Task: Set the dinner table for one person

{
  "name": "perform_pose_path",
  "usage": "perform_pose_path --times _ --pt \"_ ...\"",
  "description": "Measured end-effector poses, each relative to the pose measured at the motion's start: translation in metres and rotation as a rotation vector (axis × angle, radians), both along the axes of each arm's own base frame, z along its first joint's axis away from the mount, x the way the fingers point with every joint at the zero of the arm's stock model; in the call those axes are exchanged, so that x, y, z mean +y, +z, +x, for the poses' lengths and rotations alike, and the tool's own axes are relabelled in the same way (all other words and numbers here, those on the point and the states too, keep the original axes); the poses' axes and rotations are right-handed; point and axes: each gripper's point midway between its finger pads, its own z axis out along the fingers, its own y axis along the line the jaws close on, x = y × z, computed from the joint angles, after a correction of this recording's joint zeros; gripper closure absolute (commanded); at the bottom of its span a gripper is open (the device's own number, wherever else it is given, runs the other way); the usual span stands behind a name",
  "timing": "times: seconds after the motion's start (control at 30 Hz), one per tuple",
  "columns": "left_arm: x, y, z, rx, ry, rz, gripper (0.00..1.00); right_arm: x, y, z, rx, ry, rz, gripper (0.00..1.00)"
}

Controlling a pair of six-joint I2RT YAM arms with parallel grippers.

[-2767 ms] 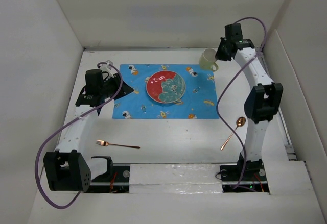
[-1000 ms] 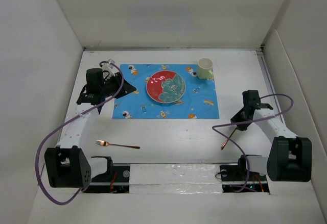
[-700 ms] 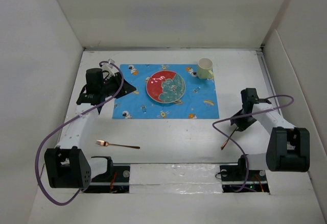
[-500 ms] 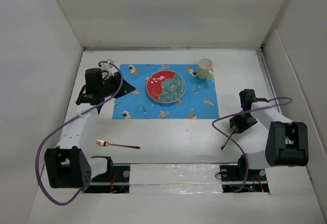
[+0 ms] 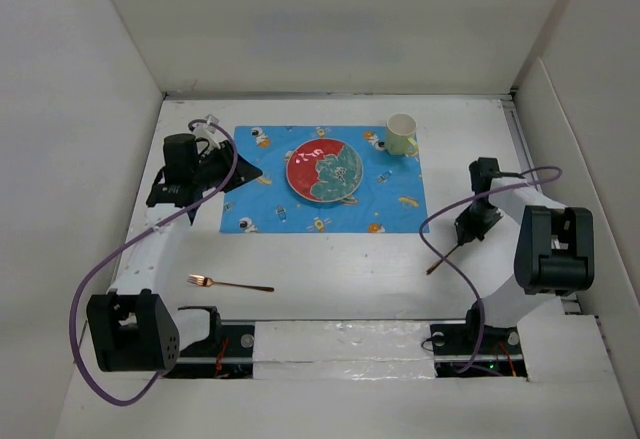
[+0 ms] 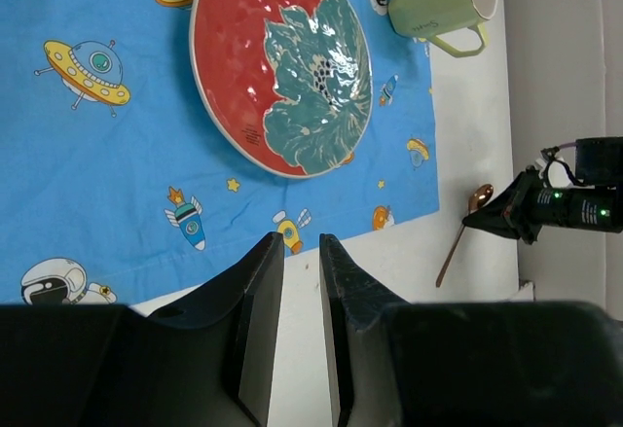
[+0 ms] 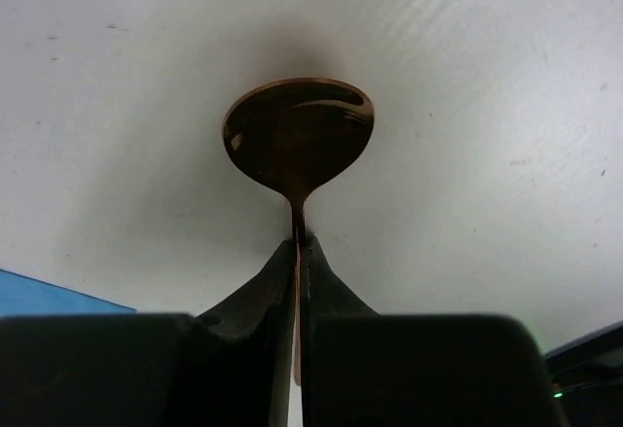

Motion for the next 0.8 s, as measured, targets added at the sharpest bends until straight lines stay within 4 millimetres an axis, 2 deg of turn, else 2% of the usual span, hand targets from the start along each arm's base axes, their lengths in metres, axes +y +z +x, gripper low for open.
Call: perform_pose_path --times 0.03,0.27,0.43,0.63,0.8 --pt "0.0 0.001 0.0 -0.002 0.002 0.001 0.81 0.0 0.0 0.002 0.006 0.028 -0.003 1.0" --pt "0.005 0.003 -0.004 -0.015 0.025 0.019 0.82 0.0 0.002 0.012 0.009 0.183 -0.052 1.0" --pt "0.007 -0.004 -0.008 0.006 0.038 0.03 0.81 0.01 0.015 0.037 -0.096 0.301 -0.127 1.0" --pt "0.009 -0.006 -0.008 0.014 0.049 0.037 0.82 0.048 0.071 0.066 -0.28 0.47 -0.165 1.0" --pt "0.01 -0.006 -0.008 0.015 0.054 0.04 0.81 0.099 0.106 0.081 -0.376 0.619 -0.142 1.0"
